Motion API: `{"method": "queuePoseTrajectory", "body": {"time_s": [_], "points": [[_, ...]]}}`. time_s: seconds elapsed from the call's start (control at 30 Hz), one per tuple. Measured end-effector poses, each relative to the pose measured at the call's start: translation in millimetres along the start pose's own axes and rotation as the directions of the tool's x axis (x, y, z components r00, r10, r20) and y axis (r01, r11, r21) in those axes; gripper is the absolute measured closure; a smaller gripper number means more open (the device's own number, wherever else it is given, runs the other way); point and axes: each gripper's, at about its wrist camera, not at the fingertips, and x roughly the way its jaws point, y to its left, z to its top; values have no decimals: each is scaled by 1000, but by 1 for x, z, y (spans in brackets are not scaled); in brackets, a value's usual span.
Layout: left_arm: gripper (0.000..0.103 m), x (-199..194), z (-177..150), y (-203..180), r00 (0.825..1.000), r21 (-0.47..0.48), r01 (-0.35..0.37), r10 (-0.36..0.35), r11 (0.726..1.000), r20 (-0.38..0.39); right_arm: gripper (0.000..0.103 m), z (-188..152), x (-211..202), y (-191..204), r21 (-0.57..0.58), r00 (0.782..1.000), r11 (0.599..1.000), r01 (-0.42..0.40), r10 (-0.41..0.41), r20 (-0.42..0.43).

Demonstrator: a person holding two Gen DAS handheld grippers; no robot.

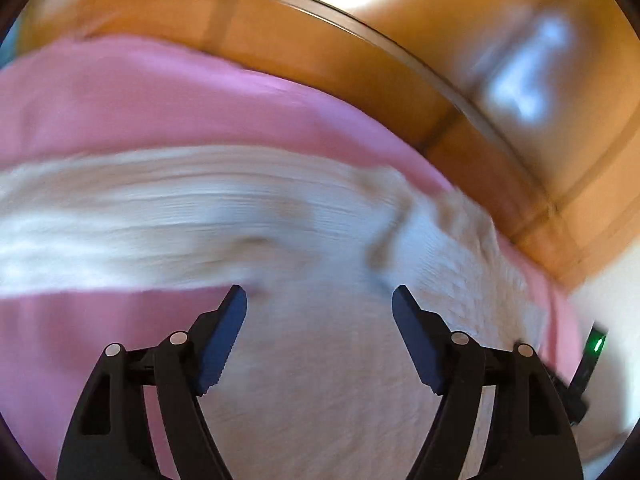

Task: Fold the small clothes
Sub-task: 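Grasp the other sleeve with the left gripper and fold it across the body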

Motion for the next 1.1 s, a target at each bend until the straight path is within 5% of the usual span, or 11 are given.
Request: {"method": "queuePoseTrajectory", "body": {"time_s": [0.23, 0.47, 0.63, 0.7, 0.83, 0.9, 0.97, 1.1], "points": [[29, -97, -6, 141, 986, -300, -102, 135, 948, 93, 2, -30, -43, 55, -151, 995, 986, -68, 78, 58], [31, -168, -12, 260, 951, -610, -104, 259, 786, 171, 2, -71, -30, 97, -255, 997, 964, -71, 78, 21], [39, -172, -7, 295, 949, -680, -78, 264, 729, 174, 2, -71, -25, 90, -207, 993, 972, -115, 117, -4], [47, -165, -1, 292, 950, -666, -85, 261, 741, 170, 2, -71, -24, 92, -217, 994, 970, -108, 109, -5], [96, -141, 15, 287, 962, -588, -154, 256, 794, 94, 2, -70, -26, 89, -217, 993, 970, -111, 114, 5], [97, -135, 25, 271, 960, -535, -176, 263, 826, 90, 2, -70, -27, 88, -216, 993, 970, -111, 115, 7], [97, -139, 31, 255, 968, -494, -122, 213, 861, 132, 2, -71, -26, 89, -218, 994, 970, -107, 112, 10], [97, -149, 49, 169, 969, -328, 85, -2, 941, 246, 2, -72, -27, 88, -218, 994, 970, -107, 112, 10]]}}
